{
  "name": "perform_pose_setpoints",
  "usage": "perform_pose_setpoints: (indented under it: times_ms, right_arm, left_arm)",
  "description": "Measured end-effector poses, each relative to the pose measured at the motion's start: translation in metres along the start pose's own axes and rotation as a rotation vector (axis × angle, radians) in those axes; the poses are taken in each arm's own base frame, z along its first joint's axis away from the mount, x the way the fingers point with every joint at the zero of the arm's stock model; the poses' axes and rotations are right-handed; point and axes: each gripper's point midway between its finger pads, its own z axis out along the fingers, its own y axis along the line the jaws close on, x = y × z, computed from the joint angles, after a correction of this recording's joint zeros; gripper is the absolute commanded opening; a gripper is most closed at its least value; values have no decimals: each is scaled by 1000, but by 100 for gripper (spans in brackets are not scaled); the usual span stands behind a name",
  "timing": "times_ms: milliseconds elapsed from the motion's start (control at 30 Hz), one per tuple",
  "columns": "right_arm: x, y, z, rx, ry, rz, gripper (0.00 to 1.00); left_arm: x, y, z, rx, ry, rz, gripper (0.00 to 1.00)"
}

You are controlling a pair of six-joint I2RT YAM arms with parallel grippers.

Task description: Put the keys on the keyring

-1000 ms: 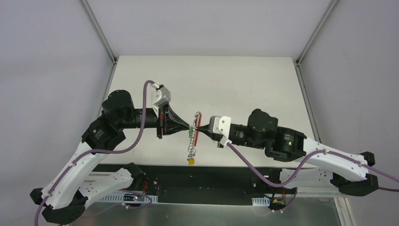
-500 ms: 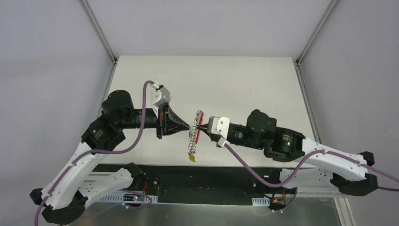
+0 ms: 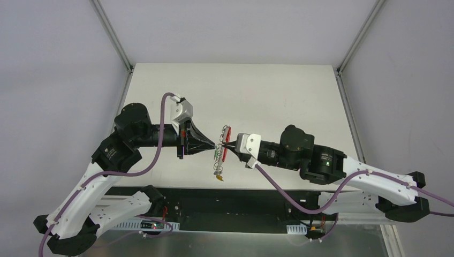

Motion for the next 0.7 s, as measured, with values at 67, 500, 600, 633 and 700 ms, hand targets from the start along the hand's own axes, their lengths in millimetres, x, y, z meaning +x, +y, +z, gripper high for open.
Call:
perform_pose_setpoints:
  times_ms: [67, 500, 600, 633, 700]
  right_arm:
    - [0, 0, 0, -1, 1, 0, 0]
    - [-2, 3, 1, -12, -7, -7, 0]
    - [-3, 3, 1, -14, -14, -11, 0]
    - [-4, 3, 1, -14, -16, -11, 0]
    - [-5, 3, 1, -15, -19, -12, 0]
  left_arm:
    - [0, 0, 0, 0, -1, 2, 0]
    - [0, -1, -1, 1, -1, 4, 0]
    - [0, -1, -1, 4, -1, 4, 0]
    - [0, -1, -1, 4, 0, 4, 0]
    - [0, -1, -1, 5, 0, 3, 0]
